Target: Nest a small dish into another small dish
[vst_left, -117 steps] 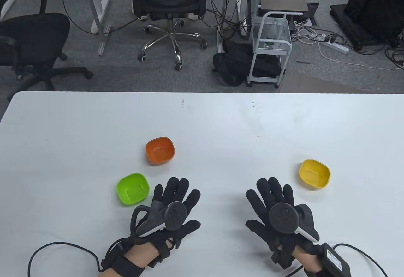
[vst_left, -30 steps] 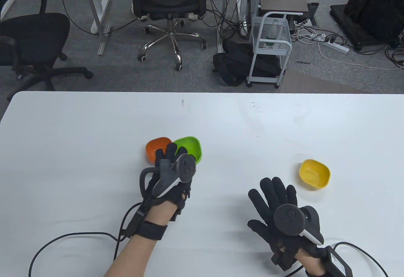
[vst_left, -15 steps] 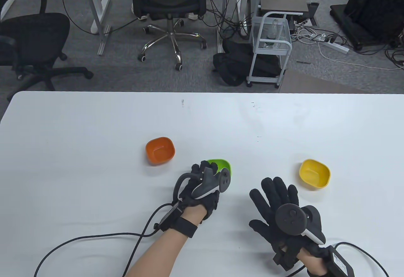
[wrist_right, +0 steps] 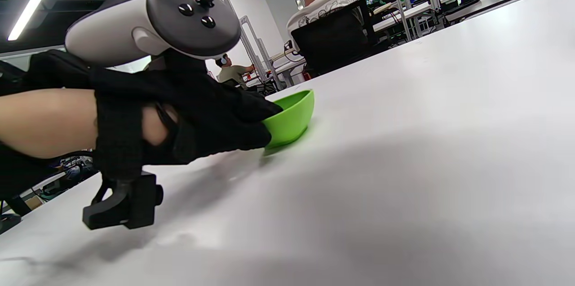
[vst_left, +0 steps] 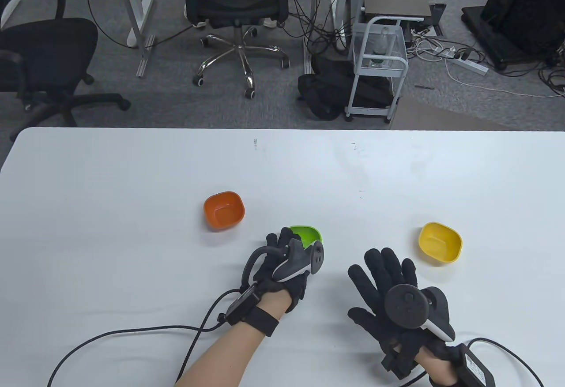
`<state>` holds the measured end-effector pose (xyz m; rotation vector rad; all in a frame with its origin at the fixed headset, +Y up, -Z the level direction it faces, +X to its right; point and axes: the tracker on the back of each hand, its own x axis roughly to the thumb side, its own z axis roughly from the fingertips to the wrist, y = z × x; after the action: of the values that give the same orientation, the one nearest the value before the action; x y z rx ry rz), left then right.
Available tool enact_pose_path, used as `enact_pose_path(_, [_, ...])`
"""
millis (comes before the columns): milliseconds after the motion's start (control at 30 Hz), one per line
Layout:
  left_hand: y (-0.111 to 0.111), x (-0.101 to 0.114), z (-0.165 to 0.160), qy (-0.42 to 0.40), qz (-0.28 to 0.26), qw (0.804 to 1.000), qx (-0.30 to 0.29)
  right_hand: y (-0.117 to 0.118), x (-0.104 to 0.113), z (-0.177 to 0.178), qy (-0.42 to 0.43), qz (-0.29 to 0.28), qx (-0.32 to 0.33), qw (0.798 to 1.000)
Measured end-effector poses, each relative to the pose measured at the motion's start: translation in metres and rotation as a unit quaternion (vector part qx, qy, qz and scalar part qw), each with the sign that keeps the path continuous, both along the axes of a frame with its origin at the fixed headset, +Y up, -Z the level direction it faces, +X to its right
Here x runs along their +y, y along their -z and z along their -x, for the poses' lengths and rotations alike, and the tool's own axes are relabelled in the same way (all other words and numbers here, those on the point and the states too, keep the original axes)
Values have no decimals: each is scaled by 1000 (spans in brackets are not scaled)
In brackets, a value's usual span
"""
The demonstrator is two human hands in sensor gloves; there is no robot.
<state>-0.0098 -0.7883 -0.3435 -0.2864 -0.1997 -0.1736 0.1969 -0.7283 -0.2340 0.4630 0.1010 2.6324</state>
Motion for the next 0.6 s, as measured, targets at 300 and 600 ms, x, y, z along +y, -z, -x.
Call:
enact_pose_path(300, [-2, 16, 3, -17, -13, 1000, 3, 0, 0, 0, -3, 2, 1, 1000])
enact_pose_path(600, [13, 64, 44, -87, -80, 991, 58, -1, 0, 2, -7, 1, 5, 1000])
